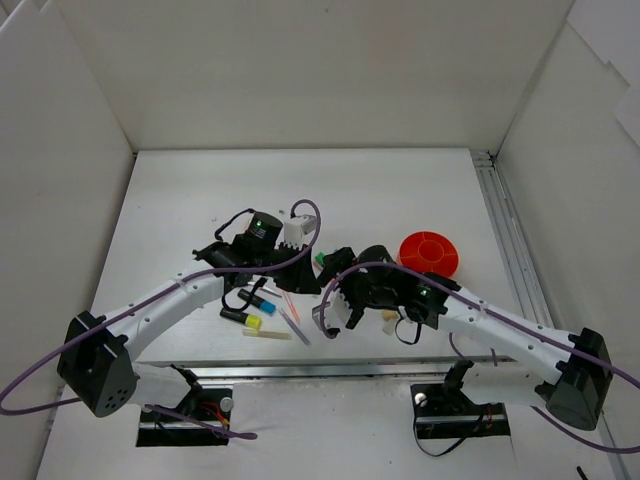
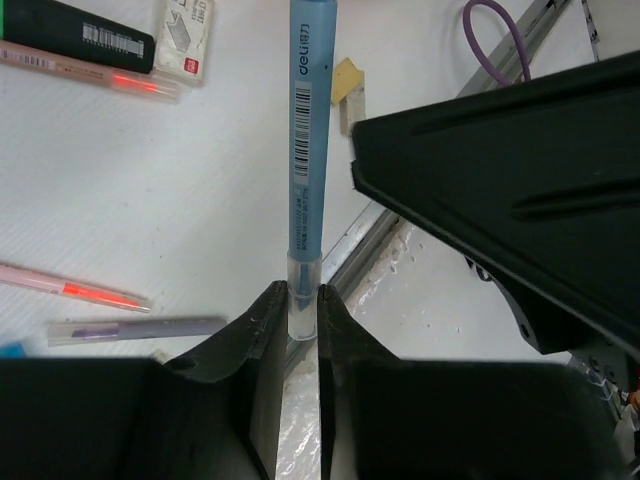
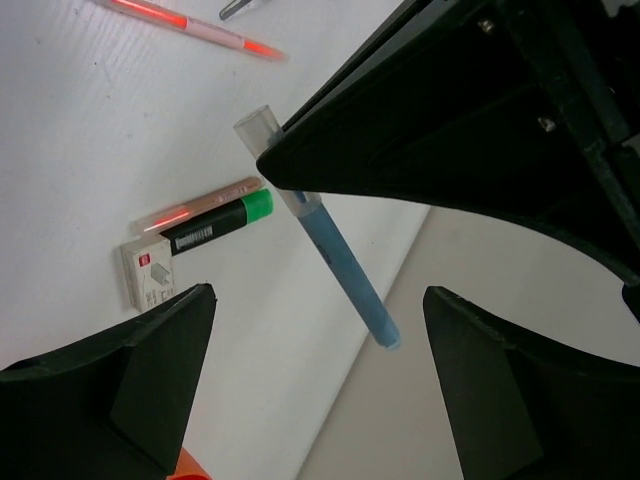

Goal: Sort the stationery into containers
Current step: Close the pen cap on the pen, then place the pen in the storage box, then pick up the pen from the center of the board.

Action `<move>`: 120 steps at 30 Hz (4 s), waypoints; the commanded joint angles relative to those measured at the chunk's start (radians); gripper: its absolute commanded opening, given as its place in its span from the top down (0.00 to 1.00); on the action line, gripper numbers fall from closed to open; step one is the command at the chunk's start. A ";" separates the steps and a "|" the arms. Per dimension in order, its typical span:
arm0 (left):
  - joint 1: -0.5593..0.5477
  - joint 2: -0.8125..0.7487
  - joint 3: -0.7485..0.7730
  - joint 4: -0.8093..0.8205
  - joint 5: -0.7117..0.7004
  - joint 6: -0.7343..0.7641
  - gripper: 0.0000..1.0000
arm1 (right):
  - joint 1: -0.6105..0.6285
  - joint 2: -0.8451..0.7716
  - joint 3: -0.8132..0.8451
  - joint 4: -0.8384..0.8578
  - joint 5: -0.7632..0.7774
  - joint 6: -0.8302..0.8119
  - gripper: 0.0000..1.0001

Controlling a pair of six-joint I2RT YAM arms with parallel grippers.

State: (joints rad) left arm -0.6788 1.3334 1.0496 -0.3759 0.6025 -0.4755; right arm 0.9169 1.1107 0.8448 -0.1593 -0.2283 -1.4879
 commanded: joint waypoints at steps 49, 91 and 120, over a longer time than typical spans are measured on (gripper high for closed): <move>0.301 -0.533 -0.187 0.091 -0.595 -0.068 0.01 | -0.355 0.115 -0.036 0.983 0.220 1.391 1.00; 0.332 -0.537 -0.347 0.163 -0.530 -0.026 0.01 | -0.497 -0.224 -0.494 0.836 0.552 1.549 0.65; 0.351 -0.626 -0.372 -0.031 -0.543 -0.103 0.01 | -0.081 0.485 0.171 0.231 0.168 1.483 0.02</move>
State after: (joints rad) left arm -0.3370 0.7017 0.6735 -0.4316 0.0616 -0.5629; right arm 0.8261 1.5867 0.9619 0.0696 -0.0196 -0.0372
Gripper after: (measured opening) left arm 0.996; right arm 0.979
